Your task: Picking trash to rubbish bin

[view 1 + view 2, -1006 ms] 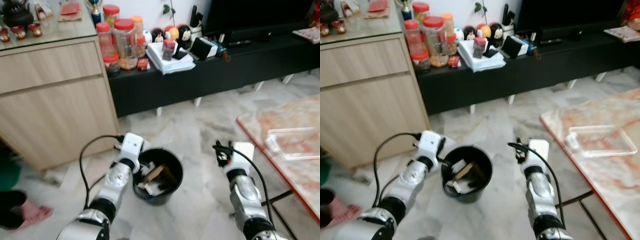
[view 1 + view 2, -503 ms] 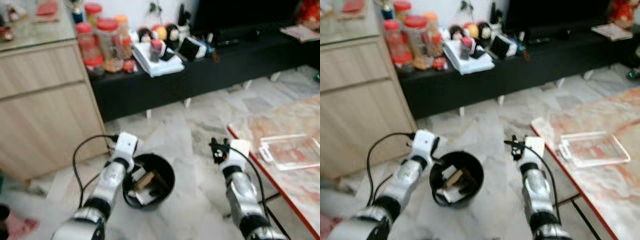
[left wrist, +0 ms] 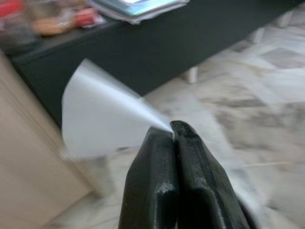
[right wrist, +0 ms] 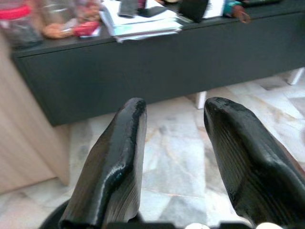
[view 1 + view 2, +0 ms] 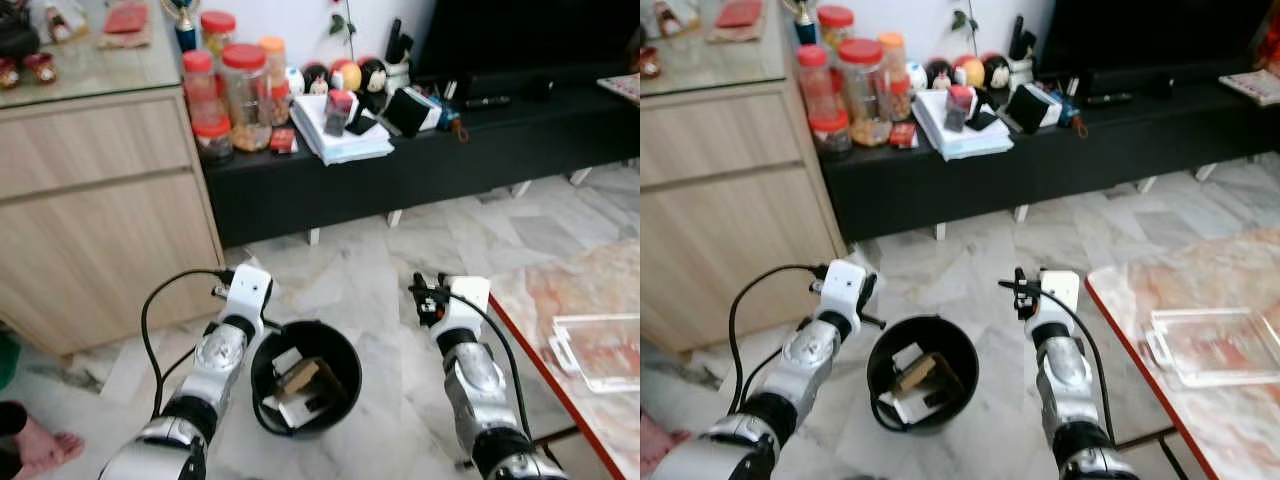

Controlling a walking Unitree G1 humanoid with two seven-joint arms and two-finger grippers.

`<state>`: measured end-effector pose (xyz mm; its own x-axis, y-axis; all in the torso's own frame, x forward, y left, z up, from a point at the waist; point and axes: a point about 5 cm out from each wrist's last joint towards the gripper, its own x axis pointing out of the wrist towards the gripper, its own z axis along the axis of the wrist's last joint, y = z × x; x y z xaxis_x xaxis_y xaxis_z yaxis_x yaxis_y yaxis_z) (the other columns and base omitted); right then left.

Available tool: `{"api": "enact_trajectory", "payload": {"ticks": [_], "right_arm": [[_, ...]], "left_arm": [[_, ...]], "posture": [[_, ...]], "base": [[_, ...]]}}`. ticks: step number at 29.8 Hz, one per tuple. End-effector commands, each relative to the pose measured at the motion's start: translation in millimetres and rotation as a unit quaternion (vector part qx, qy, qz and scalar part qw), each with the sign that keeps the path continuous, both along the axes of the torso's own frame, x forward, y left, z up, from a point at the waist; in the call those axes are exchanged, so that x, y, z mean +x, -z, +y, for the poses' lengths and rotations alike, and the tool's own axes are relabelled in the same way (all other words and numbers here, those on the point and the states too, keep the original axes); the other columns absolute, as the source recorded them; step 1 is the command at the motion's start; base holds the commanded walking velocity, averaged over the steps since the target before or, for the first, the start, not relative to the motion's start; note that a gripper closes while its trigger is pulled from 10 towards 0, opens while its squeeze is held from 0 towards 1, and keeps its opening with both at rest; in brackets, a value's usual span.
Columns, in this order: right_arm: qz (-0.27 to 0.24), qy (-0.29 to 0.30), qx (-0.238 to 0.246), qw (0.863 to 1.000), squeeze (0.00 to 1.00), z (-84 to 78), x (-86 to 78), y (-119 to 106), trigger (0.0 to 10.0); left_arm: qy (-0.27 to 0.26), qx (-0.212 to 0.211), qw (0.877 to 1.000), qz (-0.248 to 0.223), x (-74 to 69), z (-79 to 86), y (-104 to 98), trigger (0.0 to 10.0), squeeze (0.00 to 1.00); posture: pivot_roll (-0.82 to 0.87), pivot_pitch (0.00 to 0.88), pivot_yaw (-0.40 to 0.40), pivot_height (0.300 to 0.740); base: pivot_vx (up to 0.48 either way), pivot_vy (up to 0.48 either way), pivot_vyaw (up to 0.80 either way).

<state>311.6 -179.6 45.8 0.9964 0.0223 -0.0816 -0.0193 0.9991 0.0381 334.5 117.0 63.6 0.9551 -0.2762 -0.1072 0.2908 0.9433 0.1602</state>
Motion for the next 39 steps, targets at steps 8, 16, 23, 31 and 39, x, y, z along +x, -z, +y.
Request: {"api": "enact_trajectory", "payload": {"ticks": [8,16,23,31,39], "right_arm": [[-0.003,-0.004,-0.005,1.0,0.0,-1.7,1.0,-2.0,10.0],[-0.008,-0.005,-0.006,1.0,0.0,-1.3,1.4,-3.2,10.0],[-0.007,-0.007,-0.001,1.0,0.0,-1.2,1.1,-2.9,10.0],[0.021,-0.06,-0.001,0.998,0.0,7.9,-1.0,3.8,10.0],[0.044,-0.136,-0.014,0.99,0.0,15.8,-6.8,9.1,10.0]], "left_arm": [[0.012,-0.002,1.0,-0.001,0.1,-7.7,-1.2,10.0,0.0],[0.015,-0.004,1.0,0.0,-0.6,-9.9,-0.5,10.0,0.0],[0.022,-0.015,1.0,0.0,-2.9,-12.3,1.1,10.0,0.0],[0.013,-0.032,0.998,0.058,-9.7,-9.2,18.5,10.0,0.0],[0.011,-0.024,0.992,0.125,-17.3,-3.6,37.0,10.0,0.0]], "posture": [[0.17,0.113,-0.082,0.74],[0.17,0.107,-0.084,0.74],[0.17,0.099,-0.083,0.74],[0.16,0.097,-0.088,0.74],[0.14,0.115,-0.105,0.74]], "base": [[0.328,0.0,0.0],[0.328,0.0,0.48],[0.234,0.0,0.0],[0.0,0.0,0.0],[0.0,0.0,0.0]]}}
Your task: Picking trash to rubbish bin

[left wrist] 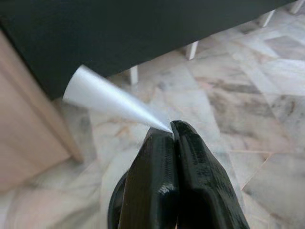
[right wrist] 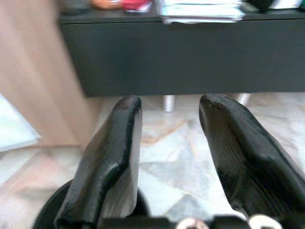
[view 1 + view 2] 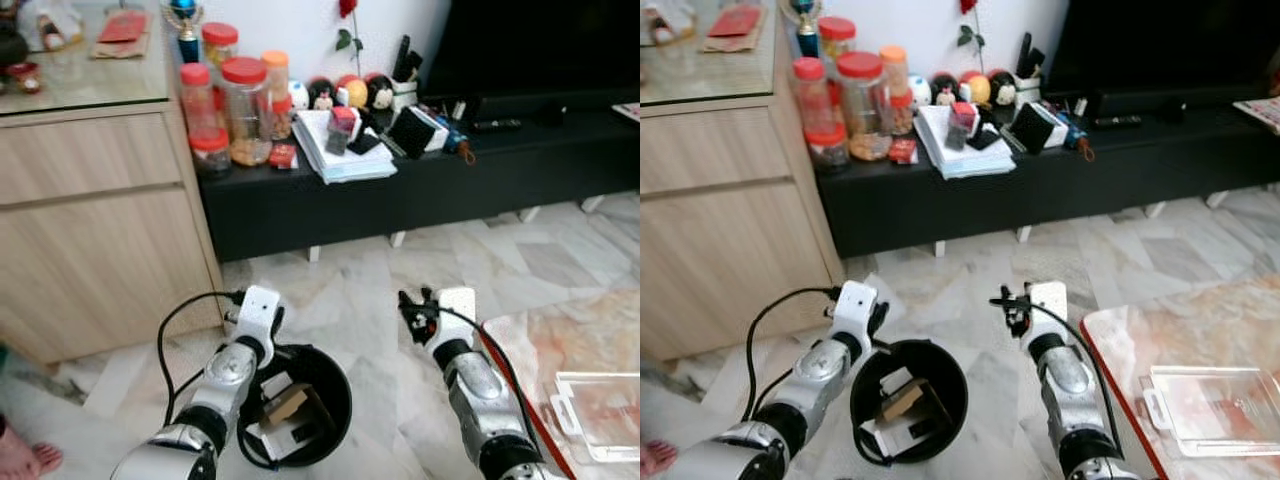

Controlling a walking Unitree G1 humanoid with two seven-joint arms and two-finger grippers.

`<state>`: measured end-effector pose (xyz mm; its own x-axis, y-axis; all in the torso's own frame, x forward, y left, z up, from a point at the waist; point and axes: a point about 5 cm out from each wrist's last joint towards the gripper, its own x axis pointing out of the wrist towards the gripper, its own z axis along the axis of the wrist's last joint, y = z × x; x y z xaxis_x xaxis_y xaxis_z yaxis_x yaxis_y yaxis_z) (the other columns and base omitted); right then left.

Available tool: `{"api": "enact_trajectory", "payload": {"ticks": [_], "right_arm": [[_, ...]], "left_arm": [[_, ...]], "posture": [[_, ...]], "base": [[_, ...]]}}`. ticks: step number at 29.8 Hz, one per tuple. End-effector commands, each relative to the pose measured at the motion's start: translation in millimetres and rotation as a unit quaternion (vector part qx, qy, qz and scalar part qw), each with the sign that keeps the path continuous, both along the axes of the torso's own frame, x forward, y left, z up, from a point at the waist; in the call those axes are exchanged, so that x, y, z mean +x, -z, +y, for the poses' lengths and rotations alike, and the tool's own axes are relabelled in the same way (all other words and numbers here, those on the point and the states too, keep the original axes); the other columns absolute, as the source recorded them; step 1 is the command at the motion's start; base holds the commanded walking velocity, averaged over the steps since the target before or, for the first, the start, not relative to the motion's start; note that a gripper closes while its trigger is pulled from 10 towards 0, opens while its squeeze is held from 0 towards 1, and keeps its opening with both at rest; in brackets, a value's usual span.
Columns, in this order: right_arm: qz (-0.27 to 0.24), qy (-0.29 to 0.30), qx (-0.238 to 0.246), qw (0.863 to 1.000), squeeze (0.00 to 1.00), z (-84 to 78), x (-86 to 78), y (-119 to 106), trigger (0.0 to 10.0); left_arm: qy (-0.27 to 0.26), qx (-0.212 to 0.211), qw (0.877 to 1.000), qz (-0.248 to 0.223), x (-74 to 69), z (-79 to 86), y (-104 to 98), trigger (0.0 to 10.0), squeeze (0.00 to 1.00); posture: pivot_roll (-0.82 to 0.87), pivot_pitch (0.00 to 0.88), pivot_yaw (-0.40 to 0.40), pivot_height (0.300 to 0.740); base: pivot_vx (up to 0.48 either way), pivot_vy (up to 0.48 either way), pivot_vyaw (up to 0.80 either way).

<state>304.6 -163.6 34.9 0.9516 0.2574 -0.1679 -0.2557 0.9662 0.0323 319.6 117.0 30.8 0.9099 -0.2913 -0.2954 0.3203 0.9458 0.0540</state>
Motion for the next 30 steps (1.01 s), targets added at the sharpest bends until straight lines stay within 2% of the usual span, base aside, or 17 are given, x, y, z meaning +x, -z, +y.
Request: {"api": "enact_trajectory", "payload": {"ticks": [1,5,12,25,30], "right_arm": [[0.001,-0.015,-0.005,1.0,0.0,-0.1,0.1,-1.8,10.0],[0.007,-0.062,-0.006,0.998,0.0,3.2,-1.8,-4.2,10.0],[0.003,-0.095,-0.003,0.995,0.0,3.7,-4.9,-9.1,10.0],[0.013,-0.131,-0.012,0.991,0.0,4.8,-12.8,-12.9,10.0],[0.018,-0.141,-0.014,0.99,0.0,4.8,-15.3,-13.7,10.0]], "left_arm": [[0.007,-0.004,1.0,0.018,-2.3,-3.6,4.2,10.0,0.0],[0.013,0.005,0.999,0.05,-8.0,-3.2,13.7,10.0,0.0],[0.004,0.009,0.998,0.065,-9.2,-2.4,17.0,10.0,0.0],[-0.029,0.036,0.998,0.035,2.4,1.9,5.0,10.0,0.0],[-0.038,0.033,0.998,0.035,4.2,3.1,3.4,10.0,0.0]], "posture": [[0.14,0.115,-0.105,0.74],[0.11,0.125,-0.119,0.74],[0.1,0.131,-0.13,0.74],[0.08,0.151,-0.151,0.74],[0.08,0.155,-0.155,0.74]], "base": [[0.0,0.0,0.0],[0.0,0.0,0.0],[0.0,0.0,0.0],[0.0,0.0,0.0],[0.0,0.0,0.0]]}}
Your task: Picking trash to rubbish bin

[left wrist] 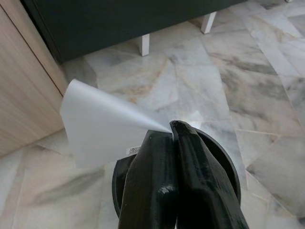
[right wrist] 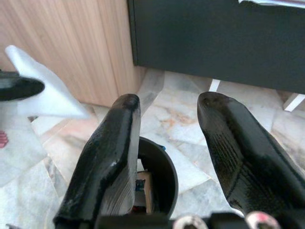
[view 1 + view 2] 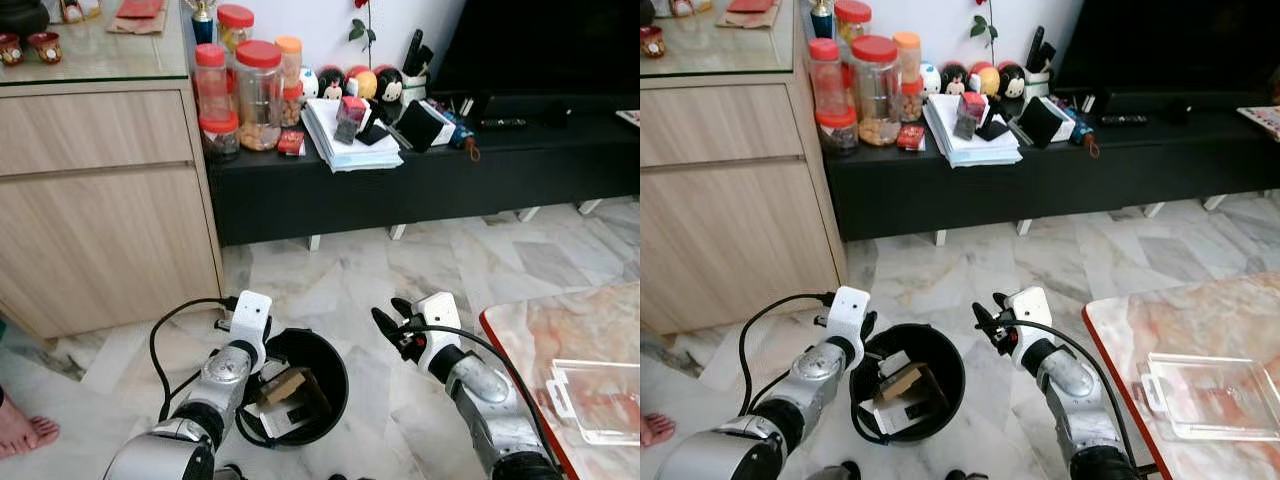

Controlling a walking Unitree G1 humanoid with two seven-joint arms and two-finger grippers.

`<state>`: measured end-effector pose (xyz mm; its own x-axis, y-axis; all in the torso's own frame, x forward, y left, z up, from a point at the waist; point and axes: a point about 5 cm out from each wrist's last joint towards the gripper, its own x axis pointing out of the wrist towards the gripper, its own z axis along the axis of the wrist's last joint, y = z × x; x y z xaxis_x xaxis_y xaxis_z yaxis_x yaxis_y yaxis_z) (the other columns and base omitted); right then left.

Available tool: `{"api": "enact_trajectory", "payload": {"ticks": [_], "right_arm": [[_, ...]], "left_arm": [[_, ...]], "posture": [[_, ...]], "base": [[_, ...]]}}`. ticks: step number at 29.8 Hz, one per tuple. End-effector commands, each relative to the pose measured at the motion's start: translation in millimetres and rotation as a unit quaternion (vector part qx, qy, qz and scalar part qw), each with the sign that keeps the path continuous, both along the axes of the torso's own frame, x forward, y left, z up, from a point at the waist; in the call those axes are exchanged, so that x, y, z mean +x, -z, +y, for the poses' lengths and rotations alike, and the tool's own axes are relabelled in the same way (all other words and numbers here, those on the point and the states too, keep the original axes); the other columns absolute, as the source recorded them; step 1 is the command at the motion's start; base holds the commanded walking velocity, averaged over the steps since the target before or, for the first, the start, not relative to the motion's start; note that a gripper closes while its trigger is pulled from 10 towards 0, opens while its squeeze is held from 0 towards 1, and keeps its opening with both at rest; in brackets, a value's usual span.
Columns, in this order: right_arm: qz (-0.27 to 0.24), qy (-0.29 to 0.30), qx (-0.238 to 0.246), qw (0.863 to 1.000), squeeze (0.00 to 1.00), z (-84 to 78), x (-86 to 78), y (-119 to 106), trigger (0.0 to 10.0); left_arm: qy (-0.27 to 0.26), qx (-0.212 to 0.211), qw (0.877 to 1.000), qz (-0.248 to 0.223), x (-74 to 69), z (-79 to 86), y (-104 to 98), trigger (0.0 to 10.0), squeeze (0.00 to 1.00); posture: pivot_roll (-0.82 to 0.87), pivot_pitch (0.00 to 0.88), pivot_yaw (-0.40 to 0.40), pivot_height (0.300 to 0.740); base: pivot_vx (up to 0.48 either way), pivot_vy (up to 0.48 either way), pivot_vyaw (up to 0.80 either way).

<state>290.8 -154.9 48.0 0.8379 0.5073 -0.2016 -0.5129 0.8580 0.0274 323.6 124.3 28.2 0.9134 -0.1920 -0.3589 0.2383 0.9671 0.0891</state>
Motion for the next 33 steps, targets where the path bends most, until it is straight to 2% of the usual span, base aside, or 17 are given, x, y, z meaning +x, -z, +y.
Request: {"api": "enact_trajectory", "payload": {"ticks": [1,10,16,18,20,21,22,33], "right_arm": [[0.004,-0.012,-0.007,1.0,0.0,-2.9,-3.3,-1.5,10.0],[0.022,-0.061,-0.013,0.998,0.0,1.5,-17.1,-2.0,10.0],[0.024,-0.057,-0.014,0.998,0.0,0.4,-21.3,-2.9,10.0],[0.027,-0.053,-0.013,0.998,0.0,-1.0,-24.1,-3.9,10.0],[0.029,-0.052,-0.012,0.998,0.0,-1.1,-24.9,-3.9,10.0],[0.029,-0.052,-0.012,0.998,0.0,-0.9,-25.6,-4.0,10.0],[0.03,-0.054,-0.011,0.998,0.0,-0.8,-27.3,-4.3,10.0],[0.037,-0.054,-0.013,0.998,0.0,0.6,-32.5,-4.4,10.0]], "left_arm": [[0.006,0.005,1.0,0.007,0.6,-5.0,0.3,10.0,0.0],[0.009,-0.015,1.0,0.011,1.6,-12.3,-1.2,10.0,0.0],[0.017,-0.025,0.999,0.016,0.6,-16.9,-0.3,10.0,0.0],[0.011,-0.049,0.999,0.022,0.9,-21.0,-0.8,10.0,0.0],[0.015,-0.047,0.999,0.021,1.0,-22.2,-1.1,10.0,0.0],[0.016,-0.05,0.998,0.021,1.0,-22.9,-1.2,10.0,0.64],[0.018,-0.053,0.998,0.022,0.9,-24.3,-1.3,10.0,1.0],[0.027,-0.064,0.997,0.033,-3.9,-27.8,3.7,10.0,1.0]], "posture": [[0.07,0.158,-0.156,0.74],[0.05,0.171,-0.162,0.74],[0.03,0.176,-0.164,0.74],[0.02,0.181,-0.167,0.74],[0.02,0.181,-0.168,0.74],[0.02,0.183,-0.167,0.74],[0.02,0.186,-0.168,0.74],[0.01,0.199,-0.17,0.74]], "base": [[0.0,0.0,0.0],[0.0,0.0,0.0],[0.0,0.0,0.0],[0.0,0.0,0.0],[0.0,0.0,0.0],[0.0,0.0,0.0],[0.0,0.0,0.0],[0.0,0.0,0.0]]}}
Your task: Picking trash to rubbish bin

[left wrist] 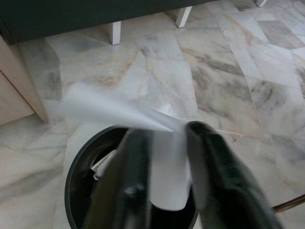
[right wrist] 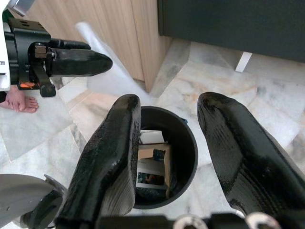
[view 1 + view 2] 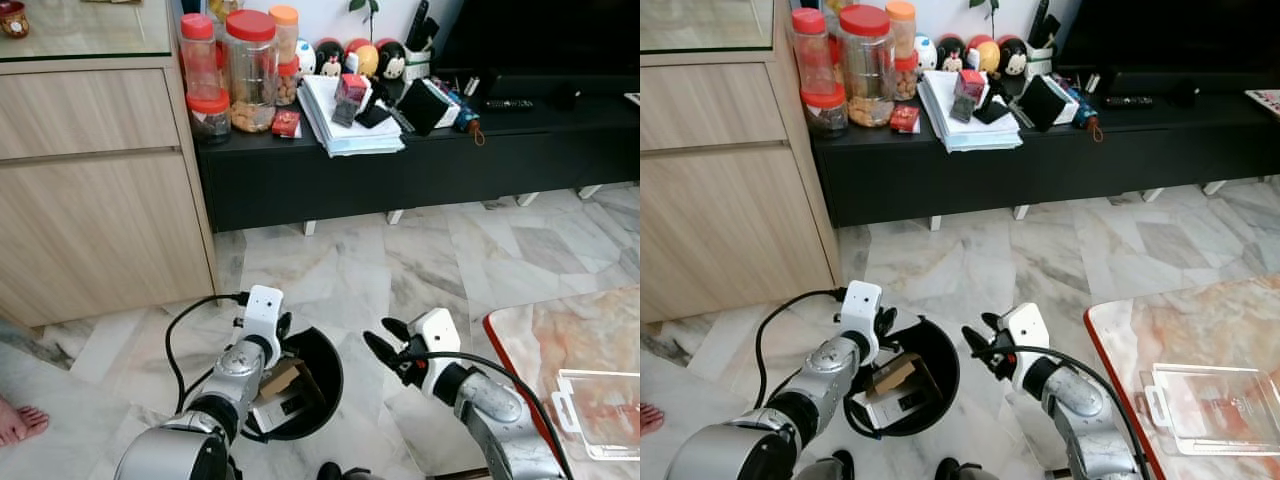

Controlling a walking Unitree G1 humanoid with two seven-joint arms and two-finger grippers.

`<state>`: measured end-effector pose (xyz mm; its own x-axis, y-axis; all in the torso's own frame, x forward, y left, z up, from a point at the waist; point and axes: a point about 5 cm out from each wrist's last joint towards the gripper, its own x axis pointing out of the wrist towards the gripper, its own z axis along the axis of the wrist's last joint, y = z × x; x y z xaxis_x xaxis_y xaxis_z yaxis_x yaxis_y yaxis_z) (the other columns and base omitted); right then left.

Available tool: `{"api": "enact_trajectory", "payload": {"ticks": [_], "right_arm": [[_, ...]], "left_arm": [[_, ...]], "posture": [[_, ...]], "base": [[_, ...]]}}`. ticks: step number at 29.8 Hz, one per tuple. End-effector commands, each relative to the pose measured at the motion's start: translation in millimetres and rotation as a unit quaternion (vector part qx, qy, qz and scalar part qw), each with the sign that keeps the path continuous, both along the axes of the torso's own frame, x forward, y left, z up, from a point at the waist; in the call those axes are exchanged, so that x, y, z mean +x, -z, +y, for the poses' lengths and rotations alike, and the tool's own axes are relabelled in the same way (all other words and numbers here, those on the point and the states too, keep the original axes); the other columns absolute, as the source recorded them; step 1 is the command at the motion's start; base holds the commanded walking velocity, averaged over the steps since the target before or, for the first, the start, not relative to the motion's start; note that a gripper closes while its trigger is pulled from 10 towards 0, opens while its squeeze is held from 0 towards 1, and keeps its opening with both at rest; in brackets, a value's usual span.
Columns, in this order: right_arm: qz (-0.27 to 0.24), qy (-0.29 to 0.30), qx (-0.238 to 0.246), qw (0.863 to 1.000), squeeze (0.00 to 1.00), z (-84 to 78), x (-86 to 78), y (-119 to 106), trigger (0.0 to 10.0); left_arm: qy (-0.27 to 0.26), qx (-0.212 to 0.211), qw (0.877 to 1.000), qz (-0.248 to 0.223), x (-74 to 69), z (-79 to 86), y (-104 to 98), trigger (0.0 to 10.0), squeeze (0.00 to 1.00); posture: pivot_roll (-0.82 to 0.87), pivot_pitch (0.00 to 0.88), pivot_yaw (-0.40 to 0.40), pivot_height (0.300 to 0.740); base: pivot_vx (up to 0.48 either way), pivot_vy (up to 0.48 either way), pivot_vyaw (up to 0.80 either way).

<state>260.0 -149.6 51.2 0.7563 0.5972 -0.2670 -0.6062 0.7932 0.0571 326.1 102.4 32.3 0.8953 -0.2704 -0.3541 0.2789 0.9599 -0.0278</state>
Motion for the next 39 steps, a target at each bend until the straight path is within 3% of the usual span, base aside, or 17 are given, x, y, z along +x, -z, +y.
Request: {"api": "enact_trajectory", "payload": {"ticks": [1,37,38,39], "right_arm": [[0.001,0.004,-0.006,1.0,0.0,-4.6,-1.7,-1.2,10.0],[0.0,-0.005,-0.005,1.0,0.0,1.0,-0.2,-2.5,10.0],[-0.001,-0.005,-0.005,1.0,0.0,1.0,0.0,-2.5,10.0],[-0.001,-0.005,-0.005,1.0,0.0,1.0,0.1,-2.6,10.0]], "left_arm": [[0.007,-0.007,1.0,0.022,-6.8,-5.7,8.1,10.0,1.0],[-0.009,-0.037,0.999,0.024,-11.6,-5.4,12.3,10.0,1.0],[-0.01,-0.033,0.999,0.023,-12.1,-4.6,13.0,10.0,0.62],[-0.01,-0.03,0.999,0.024,-12.5,-4.1,13.5,10.0,0.0]], "posture": [[0.01,0.2,-0.17,0.74],[0.03,0.2,-0.169,0.74],[0.03,0.2,-0.169,0.74],[0.03,0.198,-0.169,0.74]], "base": [[0.0,0.0,0.0],[0.0,0.0,0.0],[0.0,0.0,0.0],[0.0,0.0,0.0]]}}
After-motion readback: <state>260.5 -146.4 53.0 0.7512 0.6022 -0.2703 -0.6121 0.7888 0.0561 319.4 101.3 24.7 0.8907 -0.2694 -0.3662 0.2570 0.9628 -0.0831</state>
